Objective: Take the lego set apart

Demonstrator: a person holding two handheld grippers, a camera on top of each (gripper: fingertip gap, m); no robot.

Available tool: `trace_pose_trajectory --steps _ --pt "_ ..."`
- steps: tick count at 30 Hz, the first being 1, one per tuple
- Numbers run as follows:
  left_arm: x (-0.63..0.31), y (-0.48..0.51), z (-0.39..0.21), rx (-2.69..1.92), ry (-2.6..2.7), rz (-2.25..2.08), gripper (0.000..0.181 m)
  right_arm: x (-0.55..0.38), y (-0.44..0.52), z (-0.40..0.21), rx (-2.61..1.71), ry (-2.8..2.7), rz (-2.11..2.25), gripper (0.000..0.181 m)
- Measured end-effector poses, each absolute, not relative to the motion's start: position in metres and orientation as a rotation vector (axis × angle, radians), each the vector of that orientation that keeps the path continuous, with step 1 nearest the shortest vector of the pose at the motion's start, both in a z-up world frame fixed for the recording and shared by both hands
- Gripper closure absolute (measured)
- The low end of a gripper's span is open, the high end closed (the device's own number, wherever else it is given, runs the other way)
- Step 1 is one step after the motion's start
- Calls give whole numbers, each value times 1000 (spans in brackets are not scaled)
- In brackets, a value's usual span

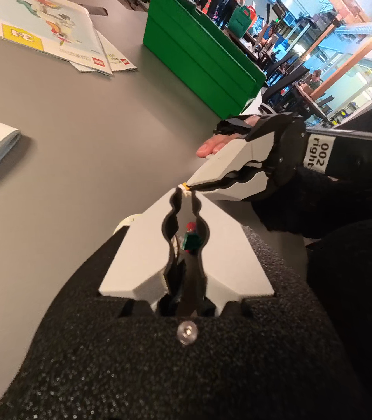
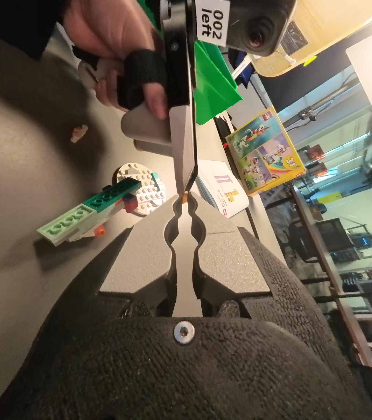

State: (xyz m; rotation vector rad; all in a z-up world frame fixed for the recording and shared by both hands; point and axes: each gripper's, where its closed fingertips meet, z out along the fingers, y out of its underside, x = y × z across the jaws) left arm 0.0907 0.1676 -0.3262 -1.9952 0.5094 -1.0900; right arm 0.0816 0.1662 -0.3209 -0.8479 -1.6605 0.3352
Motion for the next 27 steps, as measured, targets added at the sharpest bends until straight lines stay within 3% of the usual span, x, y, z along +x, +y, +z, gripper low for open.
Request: trace_pose_trajectory --steps 8,22,27 --pt "90 168 -334 -2047 513 -1066 177 80 171 -331 -884 -1679 289 169" --pt "90 162 -301 -1900 474 -1262 179 79 163 -297 -555 -1567 -86 176" --pt "94 142 -285 -1831 481 -1419 179 82 142 -282 -700 -1503 397 176"
